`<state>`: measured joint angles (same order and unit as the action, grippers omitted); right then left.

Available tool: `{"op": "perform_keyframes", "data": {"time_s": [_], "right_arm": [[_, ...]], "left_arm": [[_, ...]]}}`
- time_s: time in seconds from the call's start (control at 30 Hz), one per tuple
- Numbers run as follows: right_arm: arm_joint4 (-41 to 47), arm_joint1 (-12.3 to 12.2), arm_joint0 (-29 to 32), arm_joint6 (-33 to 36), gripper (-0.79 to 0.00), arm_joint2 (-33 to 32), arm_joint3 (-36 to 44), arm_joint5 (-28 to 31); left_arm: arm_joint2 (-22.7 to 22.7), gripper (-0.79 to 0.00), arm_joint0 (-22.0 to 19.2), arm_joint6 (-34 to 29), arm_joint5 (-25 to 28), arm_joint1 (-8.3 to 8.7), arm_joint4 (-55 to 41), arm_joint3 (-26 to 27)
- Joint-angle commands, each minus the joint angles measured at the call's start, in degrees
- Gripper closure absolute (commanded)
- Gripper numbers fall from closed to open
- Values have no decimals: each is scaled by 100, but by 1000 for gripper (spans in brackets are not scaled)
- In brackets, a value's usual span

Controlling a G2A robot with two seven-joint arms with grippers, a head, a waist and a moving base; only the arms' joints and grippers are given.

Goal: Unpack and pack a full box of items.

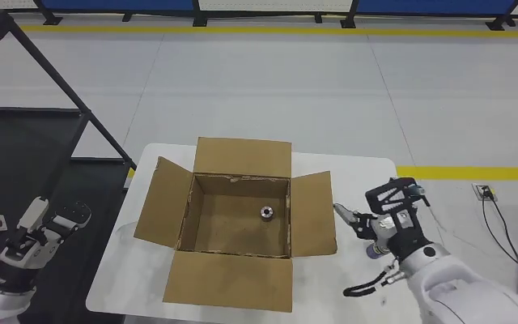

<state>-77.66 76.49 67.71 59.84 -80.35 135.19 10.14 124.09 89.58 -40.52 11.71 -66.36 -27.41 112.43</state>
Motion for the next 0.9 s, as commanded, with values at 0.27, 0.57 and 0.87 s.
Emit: {"op": "perform_keyframes", "data": {"time_s": [0.27,0.57,0.87], "right_arm": [[1315,507,-3246,1272,-785,2886,-3061,-345],[2391,966,-4440,915,-785,3724,-6008,-530],[2100,1099,-4391,493,-785,3981,-7306,-944]], "left_arm": [[0,-785,0,0,0,0,0,0],[0,-785,0,0,0,0,0,0],[0,-785,0,0,0,0,0,0]]}}
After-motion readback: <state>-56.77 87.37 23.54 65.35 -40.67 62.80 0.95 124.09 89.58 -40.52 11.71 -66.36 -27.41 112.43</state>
